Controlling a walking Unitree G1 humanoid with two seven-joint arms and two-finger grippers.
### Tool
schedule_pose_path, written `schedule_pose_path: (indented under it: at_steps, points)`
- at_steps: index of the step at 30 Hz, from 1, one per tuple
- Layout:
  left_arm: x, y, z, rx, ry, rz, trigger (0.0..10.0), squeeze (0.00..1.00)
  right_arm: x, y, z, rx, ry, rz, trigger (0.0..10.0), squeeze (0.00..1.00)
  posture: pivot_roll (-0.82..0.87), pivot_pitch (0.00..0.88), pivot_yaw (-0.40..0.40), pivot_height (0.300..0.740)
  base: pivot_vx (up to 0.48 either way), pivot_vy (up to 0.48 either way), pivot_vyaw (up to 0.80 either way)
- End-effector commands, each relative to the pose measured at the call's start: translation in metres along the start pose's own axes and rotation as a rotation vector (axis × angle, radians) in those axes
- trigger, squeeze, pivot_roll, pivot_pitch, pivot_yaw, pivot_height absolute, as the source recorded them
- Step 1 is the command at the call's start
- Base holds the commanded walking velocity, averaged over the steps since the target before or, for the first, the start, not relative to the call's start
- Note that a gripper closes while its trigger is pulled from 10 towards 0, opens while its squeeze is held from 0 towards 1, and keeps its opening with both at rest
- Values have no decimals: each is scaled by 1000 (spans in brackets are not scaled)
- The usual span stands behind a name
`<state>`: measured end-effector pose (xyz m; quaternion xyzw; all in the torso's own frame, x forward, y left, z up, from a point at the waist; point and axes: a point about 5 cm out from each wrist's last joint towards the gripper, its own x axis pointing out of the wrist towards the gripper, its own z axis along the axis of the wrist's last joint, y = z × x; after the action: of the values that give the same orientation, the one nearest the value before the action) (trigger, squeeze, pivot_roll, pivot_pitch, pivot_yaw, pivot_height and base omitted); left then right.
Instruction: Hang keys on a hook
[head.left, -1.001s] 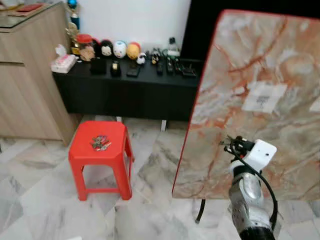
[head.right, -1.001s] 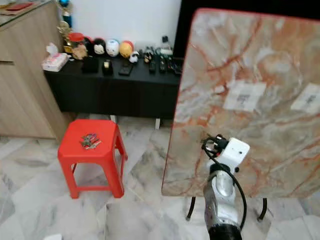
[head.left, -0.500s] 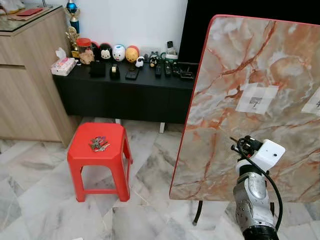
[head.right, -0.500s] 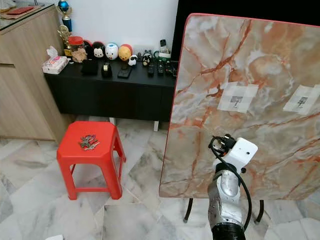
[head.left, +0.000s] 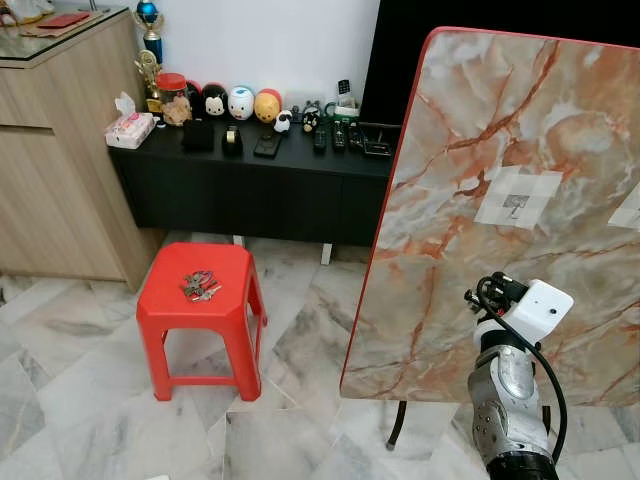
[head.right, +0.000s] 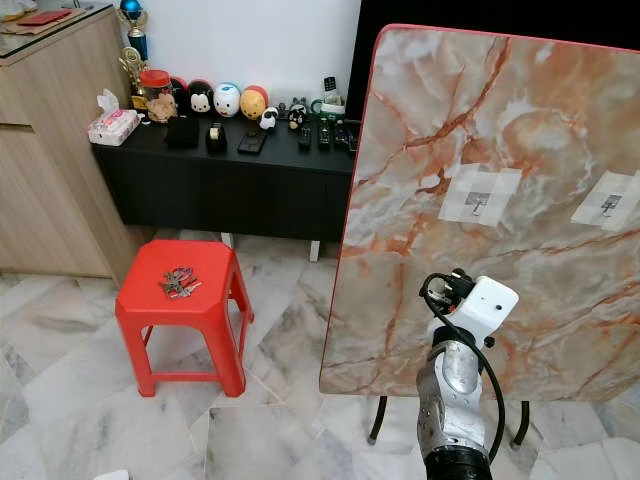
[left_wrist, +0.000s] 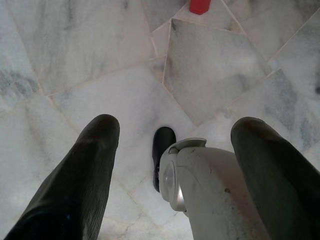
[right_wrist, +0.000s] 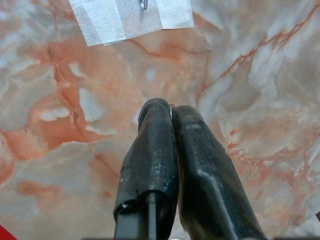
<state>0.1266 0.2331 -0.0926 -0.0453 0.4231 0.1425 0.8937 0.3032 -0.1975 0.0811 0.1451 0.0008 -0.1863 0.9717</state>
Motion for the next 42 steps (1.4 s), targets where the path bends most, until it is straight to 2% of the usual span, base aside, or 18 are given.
schedule_pose_path:
  at_steps: [1,13,26,28,36,39,40,42]
  points:
    - [0,-4,-3,-1,16,-7,10000,0,2,-4,5,-10,-22,-13,10000,0,-27,0,-116,740,300,0,0]
    - [0,-7,-4,-2,22,-12,10000,0,2,-3,5,-10,-17,-12,10000,0,-26,0,-119,740,315,0,0]
    - [-1,-6,-5,8,27,-22,10000,0,-6,-2,-1,-16,-14,-58,10000,0,-26,0,-119,740,0,0,0]
    - [-1,-6,-5,11,27,-23,10000,0,-7,-3,0,-28,-21,-73,10000,0,-26,0,-119,740,0,0,0]
    - [-1,-6,-5,14,26,-23,10000,0,-14,-28,18,-146,-121,-282,10000,0,-30,0,-117,740,0,0,0]
    - [-1,-6,-5,16,26,-24,10000,0,-17,-32,23,-185,-142,-314,10000,0,-34,0,-114,740,0,0,0]
    - [-1,-6,-5,18,26,-25,10000,0,-18,-32,30,-241,-176,-325,10000,0,-34,0,-114,740,0,0,0]
    - [0,-6,-4,19,25,-25,10000,0,-19,-31,34,-267,-197,-331,10000,0,-39,0,-111,740,0,0,0]
